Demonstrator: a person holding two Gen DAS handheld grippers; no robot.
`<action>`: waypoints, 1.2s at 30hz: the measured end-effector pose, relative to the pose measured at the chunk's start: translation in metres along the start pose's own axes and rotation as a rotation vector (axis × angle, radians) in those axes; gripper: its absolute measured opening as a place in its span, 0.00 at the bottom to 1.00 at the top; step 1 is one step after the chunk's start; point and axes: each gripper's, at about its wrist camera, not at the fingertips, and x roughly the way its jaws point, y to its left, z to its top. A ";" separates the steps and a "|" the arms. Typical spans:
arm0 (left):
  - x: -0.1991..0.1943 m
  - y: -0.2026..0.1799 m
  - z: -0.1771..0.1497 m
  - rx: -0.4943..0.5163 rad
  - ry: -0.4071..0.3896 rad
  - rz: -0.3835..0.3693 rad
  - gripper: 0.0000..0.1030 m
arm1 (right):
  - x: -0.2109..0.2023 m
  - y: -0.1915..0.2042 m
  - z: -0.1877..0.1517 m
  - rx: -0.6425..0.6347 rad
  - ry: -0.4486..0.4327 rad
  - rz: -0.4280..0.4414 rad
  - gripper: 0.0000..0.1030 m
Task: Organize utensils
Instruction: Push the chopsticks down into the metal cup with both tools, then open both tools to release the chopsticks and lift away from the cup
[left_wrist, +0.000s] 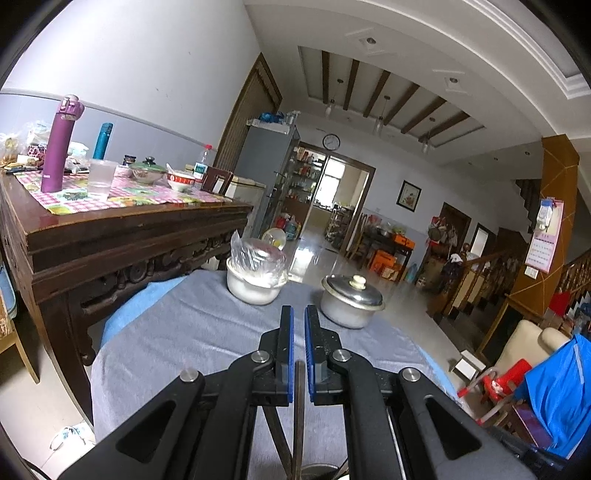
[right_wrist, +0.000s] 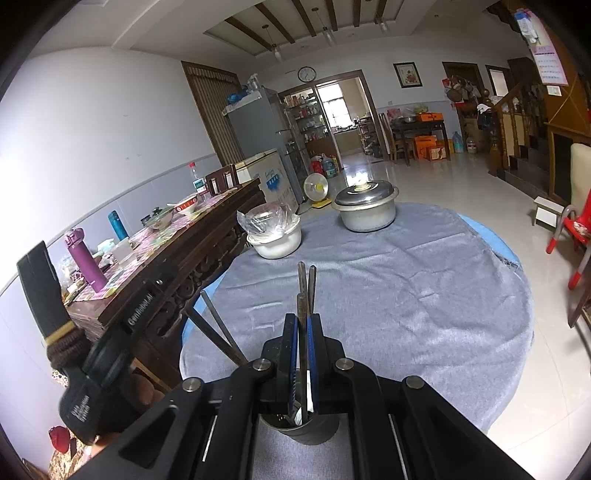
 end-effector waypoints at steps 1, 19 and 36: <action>0.001 0.000 -0.001 0.001 0.003 0.002 0.05 | 0.001 0.000 0.000 0.001 0.000 0.000 0.06; -0.014 0.005 -0.013 0.144 0.095 0.121 0.05 | 0.015 0.001 0.000 0.022 -0.018 0.029 0.06; -0.026 0.034 -0.008 0.200 0.207 0.247 0.70 | 0.057 0.005 0.019 0.083 -0.050 0.071 0.52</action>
